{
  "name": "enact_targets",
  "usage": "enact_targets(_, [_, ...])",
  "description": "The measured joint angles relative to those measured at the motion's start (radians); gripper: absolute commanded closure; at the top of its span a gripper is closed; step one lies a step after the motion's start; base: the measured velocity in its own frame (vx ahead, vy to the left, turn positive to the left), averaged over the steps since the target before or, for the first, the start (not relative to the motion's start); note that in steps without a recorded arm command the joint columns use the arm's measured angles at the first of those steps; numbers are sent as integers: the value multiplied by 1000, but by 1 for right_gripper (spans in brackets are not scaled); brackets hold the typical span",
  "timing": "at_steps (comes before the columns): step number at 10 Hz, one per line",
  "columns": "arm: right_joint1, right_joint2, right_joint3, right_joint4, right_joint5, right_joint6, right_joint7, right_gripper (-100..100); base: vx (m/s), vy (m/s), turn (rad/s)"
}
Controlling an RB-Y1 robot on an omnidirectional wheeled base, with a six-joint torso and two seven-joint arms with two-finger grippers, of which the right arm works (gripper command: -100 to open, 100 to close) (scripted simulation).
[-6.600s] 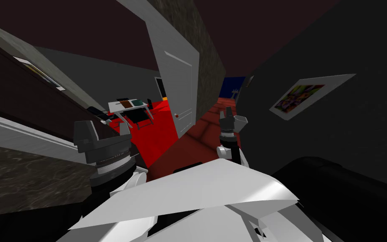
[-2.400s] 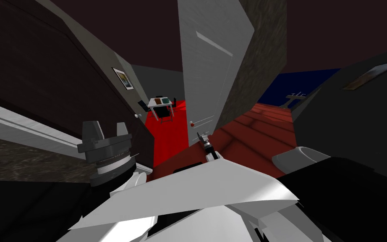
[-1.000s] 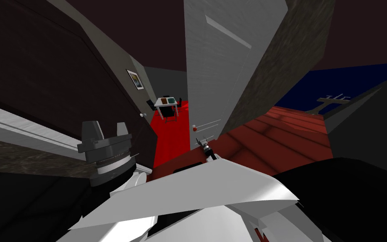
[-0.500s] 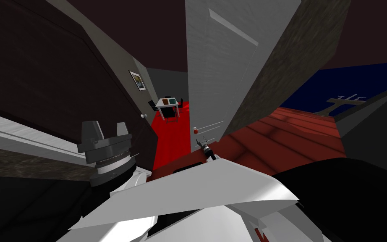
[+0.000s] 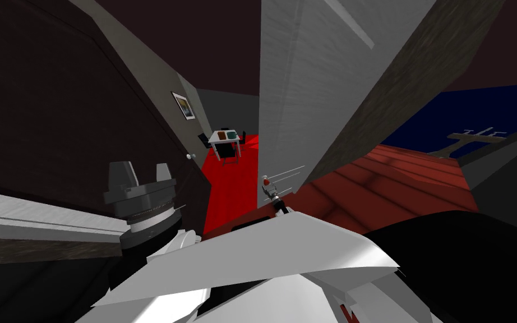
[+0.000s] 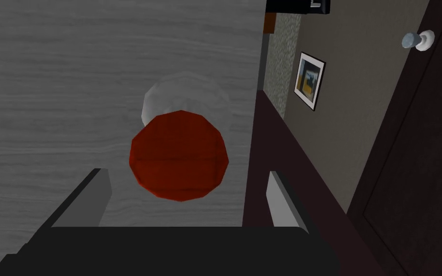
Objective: Push the door open
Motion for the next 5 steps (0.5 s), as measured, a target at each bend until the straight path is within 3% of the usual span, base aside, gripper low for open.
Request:
enact_targets(2, [0, 4, -3, 5, -2, -4, 5, -100, 139, -16, 15])
enact_targets(3, [0, 4, -3, 6, -2, -4, 5, 100, -10, 4, 5])
enact_targets(5, [-3, 4, -3, 5, -2, -3, 4, 100, -19, 5, 7])
